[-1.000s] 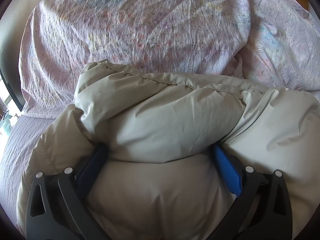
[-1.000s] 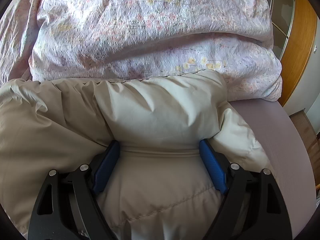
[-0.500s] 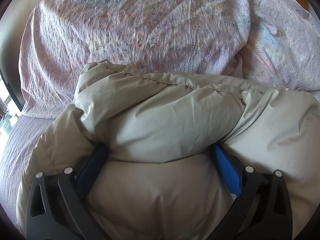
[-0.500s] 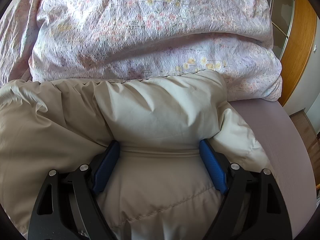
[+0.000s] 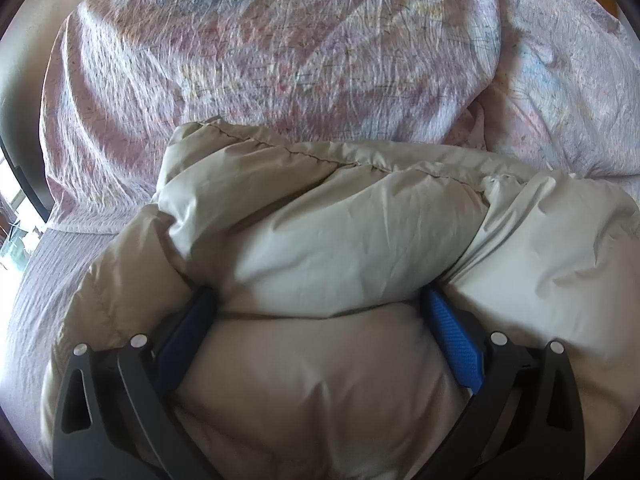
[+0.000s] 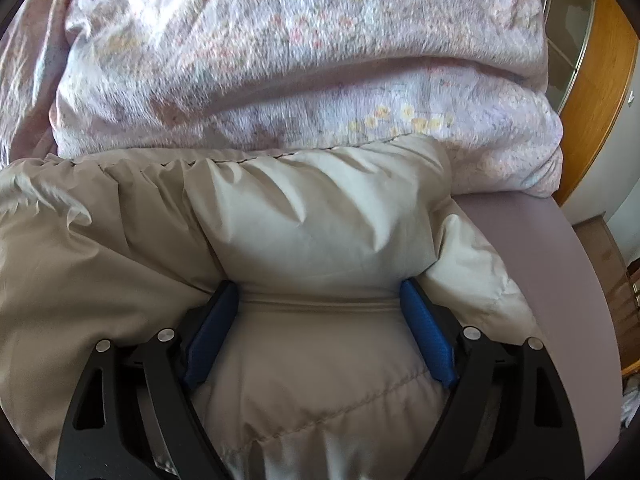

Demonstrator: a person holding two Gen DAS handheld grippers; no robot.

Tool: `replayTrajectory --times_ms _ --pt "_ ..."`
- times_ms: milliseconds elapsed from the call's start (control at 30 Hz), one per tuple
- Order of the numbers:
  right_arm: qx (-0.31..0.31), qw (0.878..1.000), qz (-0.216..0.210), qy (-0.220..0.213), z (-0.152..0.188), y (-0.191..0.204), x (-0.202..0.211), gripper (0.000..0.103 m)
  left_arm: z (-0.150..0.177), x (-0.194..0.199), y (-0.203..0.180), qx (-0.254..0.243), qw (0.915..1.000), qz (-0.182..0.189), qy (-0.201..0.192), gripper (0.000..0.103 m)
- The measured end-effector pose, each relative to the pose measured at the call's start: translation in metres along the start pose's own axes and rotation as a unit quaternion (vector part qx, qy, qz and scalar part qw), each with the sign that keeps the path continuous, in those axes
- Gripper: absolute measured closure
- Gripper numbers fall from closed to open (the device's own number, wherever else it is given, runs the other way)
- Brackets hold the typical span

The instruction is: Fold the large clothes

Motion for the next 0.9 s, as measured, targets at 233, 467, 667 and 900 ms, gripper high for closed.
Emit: replayTrajectory --times_ms 233,467,667,900 --pt "-0.006 0.999 0.009 0.030 -0.003 -0.019 0.038 0.013 0.003 0.048 0.020 0.000 0.9997 -0.017 0.017 0.002" --pt "-0.106 0.993 -0.018 0.048 0.011 -0.091 0.065 0.011 0.005 0.087 0.080 0.045 0.9984 -0.016 0.030 0.002" --pt "-0.189 0.969 -0.107 0.118 0.038 -0.124 0.050 0.011 0.028 0.079 0.107 0.073 0.9938 -0.022 0.081 0.002" --pt "-0.275 0.924 -0.202 0.174 0.064 -0.130 0.029 0.011 0.050 0.064 0.102 0.097 0.9873 0.017 0.124 0.003"
Point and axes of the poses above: each gripper's, at about its wrist camera, not at the fingertips, and x roughly against the way its jaws point, y to its left, z to its underside, the point moved 1 cm from there along -x, roughly the way its jaws point, and after that the axes turned 3 degrees about y, right-handed, at the moved point
